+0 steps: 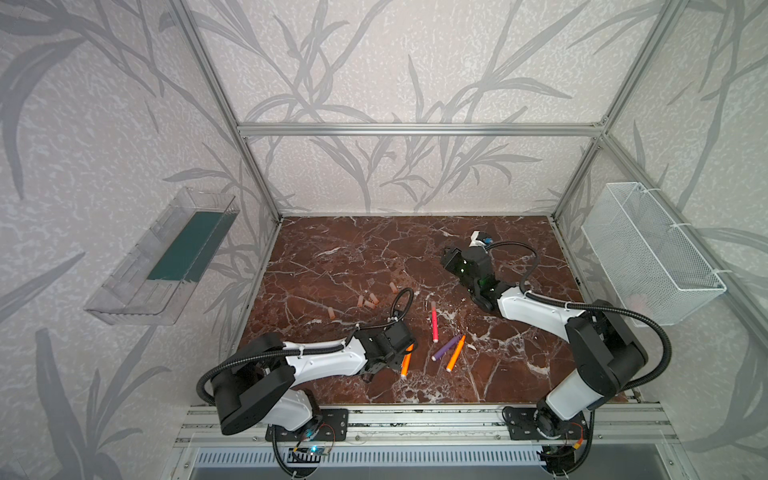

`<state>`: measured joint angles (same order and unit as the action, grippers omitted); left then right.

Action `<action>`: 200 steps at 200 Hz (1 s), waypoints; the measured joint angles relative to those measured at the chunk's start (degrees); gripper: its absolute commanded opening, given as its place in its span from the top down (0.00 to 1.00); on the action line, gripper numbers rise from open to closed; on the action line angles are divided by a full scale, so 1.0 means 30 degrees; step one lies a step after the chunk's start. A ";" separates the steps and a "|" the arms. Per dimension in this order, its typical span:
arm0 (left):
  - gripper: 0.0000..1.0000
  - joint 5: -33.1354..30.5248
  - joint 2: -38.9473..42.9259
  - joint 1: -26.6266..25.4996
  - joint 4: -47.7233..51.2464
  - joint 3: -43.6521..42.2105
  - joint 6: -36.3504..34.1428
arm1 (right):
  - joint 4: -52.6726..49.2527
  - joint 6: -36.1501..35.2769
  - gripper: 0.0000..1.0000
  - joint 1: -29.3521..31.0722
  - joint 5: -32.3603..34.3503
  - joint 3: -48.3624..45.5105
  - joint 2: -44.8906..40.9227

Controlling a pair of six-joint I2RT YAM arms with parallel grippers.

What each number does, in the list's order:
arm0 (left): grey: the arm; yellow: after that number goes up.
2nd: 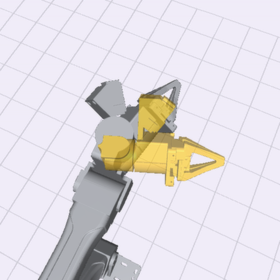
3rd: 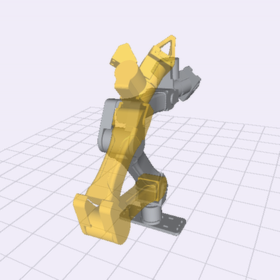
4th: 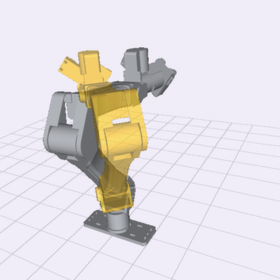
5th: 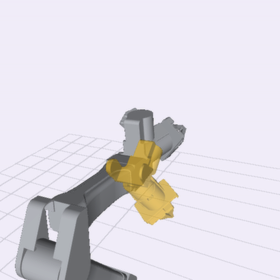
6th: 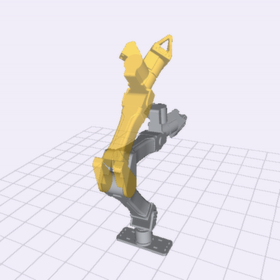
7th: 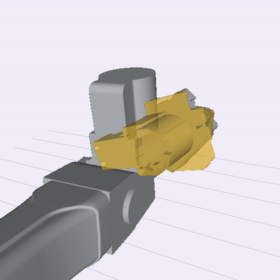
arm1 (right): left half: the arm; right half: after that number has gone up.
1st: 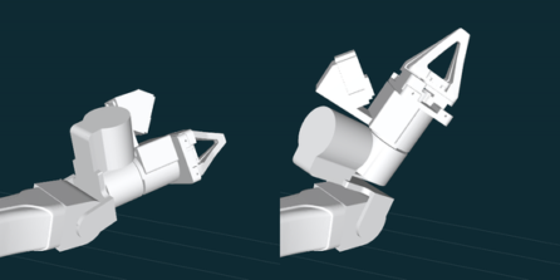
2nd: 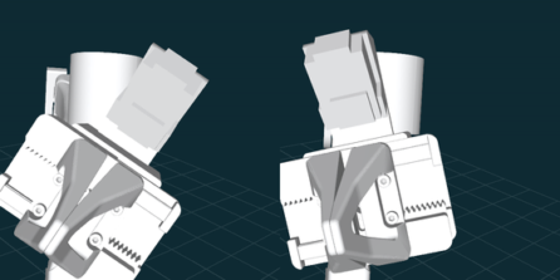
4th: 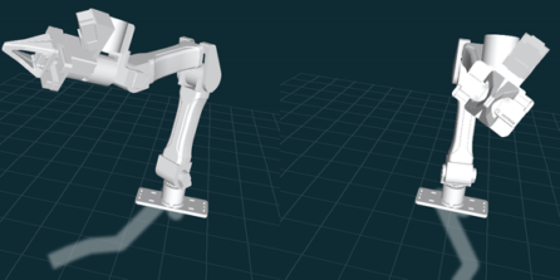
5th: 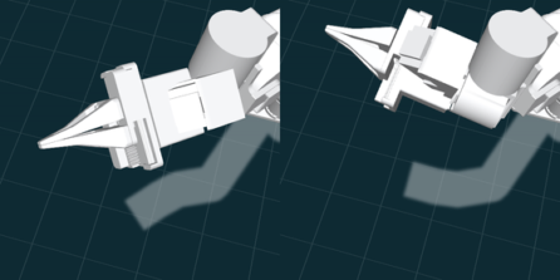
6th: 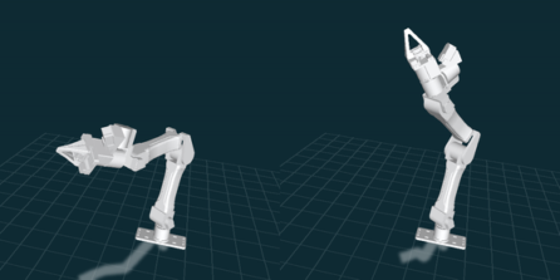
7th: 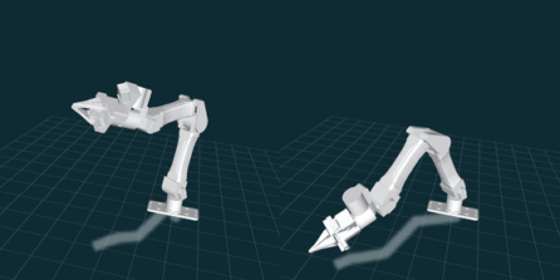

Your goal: Insert the pens into the pen caps

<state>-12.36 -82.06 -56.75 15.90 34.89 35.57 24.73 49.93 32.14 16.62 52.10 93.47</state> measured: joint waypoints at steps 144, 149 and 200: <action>0.93 -0.0102 -0.0321 0.1239 0.0911 0.0765 -0.0015 | -0.0233 0.0058 0.39 0.0000 -0.1049 -0.1938 -0.2186; 0.94 -0.0029 -0.0277 0.1413 0.0969 0.0831 -0.0080 | -0.0284 0.0000 0.38 0.0000 -0.1137 -0.2120 -0.2441; 0.95 0.0903 0.2266 0.3322 0.0976 0.1676 -0.1530 | -0.2047 -0.0852 0.31 0.0219 -0.2790 -0.3206 -0.5158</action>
<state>-9.65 -75.26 -46.78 18.83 39.92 30.98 18.59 47.37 32.80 8.25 42.48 78.00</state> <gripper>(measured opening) 0.158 0.676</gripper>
